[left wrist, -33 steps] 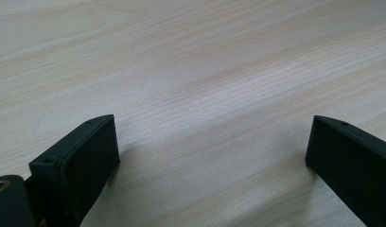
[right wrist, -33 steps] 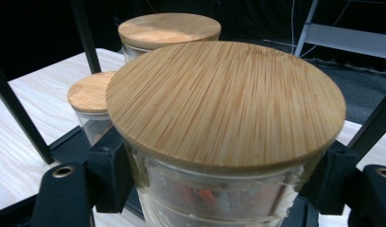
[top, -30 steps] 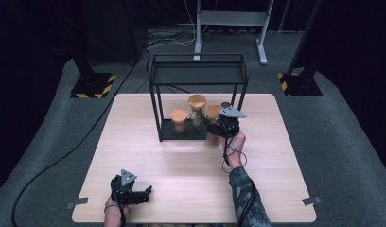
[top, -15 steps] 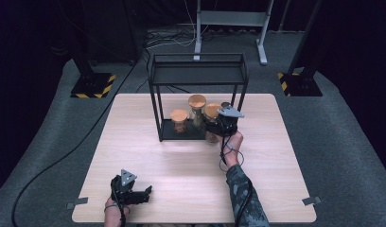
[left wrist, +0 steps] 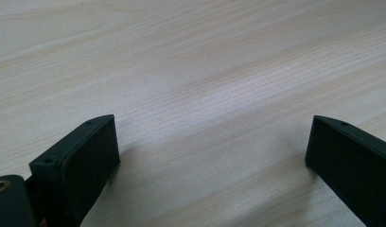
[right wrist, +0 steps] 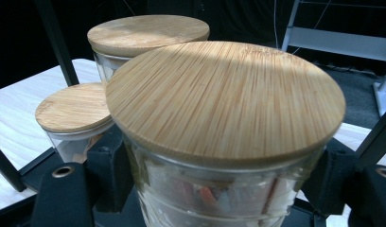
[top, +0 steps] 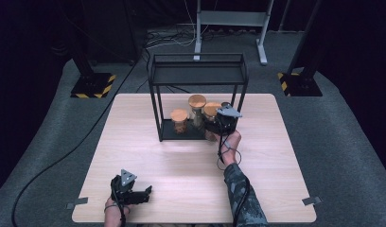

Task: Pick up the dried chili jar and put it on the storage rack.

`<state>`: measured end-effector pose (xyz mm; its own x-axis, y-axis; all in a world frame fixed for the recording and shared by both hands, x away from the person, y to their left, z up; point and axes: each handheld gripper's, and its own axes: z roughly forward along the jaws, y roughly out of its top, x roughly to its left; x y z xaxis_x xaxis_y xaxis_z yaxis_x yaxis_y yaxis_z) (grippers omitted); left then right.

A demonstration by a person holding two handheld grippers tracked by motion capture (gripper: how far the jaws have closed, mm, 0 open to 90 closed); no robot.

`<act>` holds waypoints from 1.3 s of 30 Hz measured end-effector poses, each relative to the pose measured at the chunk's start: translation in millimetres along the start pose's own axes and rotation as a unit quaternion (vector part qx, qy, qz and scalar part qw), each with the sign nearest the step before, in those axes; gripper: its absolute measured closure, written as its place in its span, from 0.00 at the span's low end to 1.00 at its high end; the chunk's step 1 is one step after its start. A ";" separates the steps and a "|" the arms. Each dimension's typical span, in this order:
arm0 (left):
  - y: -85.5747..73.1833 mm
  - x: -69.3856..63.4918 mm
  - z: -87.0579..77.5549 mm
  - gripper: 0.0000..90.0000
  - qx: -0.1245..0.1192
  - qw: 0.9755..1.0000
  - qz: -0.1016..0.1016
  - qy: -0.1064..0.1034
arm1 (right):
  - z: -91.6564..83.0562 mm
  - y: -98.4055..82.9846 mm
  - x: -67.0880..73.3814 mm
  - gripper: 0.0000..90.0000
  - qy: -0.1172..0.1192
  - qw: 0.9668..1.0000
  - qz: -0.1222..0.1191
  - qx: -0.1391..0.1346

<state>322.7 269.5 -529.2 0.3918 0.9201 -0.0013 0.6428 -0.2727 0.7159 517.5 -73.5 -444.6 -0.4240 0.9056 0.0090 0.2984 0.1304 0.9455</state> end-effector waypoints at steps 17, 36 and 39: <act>0.0 0.0 0.0 0.03 0.000 1.000 0.000 0.000 | 4.3 1.6 1.5 0.27 -0.003 1.000 0.001 0.001; 0.0 0.0 0.0 0.03 0.000 1.000 0.000 0.000 | 3.2 1.3 2.5 0.26 -0.007 1.000 0.009 0.003; 0.0 0.0 -0.1 0.03 0.000 1.000 0.000 0.000 | 2.7 2.2 2.5 0.23 -0.003 1.000 0.016 0.012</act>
<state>322.6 269.5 -529.1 0.3925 0.9197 -0.0013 0.6424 -0.2732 0.7160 519.5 -69.9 -443.4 -0.4092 0.9117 0.0366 0.3312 0.1110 0.9370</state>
